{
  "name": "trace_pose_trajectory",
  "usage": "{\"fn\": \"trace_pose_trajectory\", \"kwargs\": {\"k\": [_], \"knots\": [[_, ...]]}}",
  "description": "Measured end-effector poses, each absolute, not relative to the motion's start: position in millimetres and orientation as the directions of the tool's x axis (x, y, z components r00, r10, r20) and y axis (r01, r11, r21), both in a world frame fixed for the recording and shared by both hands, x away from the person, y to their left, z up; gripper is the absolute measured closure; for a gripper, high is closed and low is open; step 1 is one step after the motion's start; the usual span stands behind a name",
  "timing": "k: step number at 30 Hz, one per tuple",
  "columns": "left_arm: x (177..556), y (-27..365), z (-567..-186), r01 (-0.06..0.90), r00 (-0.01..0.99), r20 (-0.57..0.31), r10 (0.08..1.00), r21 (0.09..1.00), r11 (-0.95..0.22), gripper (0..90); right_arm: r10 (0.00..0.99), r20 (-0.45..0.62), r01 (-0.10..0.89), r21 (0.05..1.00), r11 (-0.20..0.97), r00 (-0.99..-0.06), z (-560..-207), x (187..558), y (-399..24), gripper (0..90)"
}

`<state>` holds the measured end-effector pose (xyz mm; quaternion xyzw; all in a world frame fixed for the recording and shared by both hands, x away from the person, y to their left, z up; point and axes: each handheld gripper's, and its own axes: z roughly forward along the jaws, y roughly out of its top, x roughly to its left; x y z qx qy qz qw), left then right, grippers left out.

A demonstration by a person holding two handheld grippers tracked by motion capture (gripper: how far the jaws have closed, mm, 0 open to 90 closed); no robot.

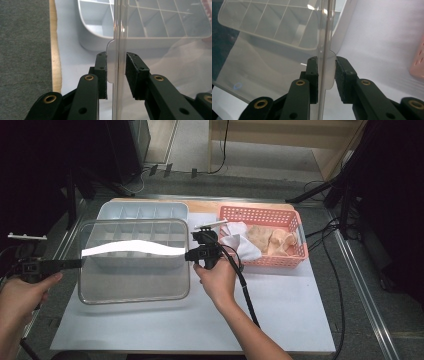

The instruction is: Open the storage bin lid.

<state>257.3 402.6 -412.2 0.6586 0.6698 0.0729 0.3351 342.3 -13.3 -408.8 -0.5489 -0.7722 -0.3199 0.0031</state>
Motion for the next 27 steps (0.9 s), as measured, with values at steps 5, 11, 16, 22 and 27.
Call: {"fn": "trace_pose_trajectory", "kwargs": {"k": [5, 11, 16, 22, 27], "knots": [[250.4, 407.4, -417.4, 0.842, 0.086, -0.375, 0.923, 0.523, 0.134, 72.7, 0.837, 0.366, 0.848, 0.492, 0.197, -0.407, -407.2, 332.6, -12.0, 75.4], [243.0, 406.3, -420.4, 0.845, 0.094, -0.367, 0.925, 0.521, 0.121, 72.8, 0.835, 0.37, 0.852, 0.483, 0.203, -0.408, -413.9, 323.9, -13.6, 75.4], [237.5, 406.8, -426.0, 0.849, 0.093, -0.38, 0.92, 0.512, 0.126, 72.9, 0.827, 0.388, 0.859, 0.469, 0.203, -0.407, -421.0, 317.5, -16.8, 75.4], [230.1, 405.9, -430.4, 0.856, 0.094, -0.369, 0.925, 0.504, 0.114, 72.7, 0.829, 0.371, 0.859, 0.458, 0.228, -0.418, -427.2, 309.5, -15.4, 75.2], [221.0, 410.5, -431.9, 0.859, 0.087, -0.372, 0.924, 0.498, 0.119, 72.6, 0.817, 0.371, 0.853, 0.456, 0.254, -0.442, -429.1, 303.1, -12.8, 75.2]]}}
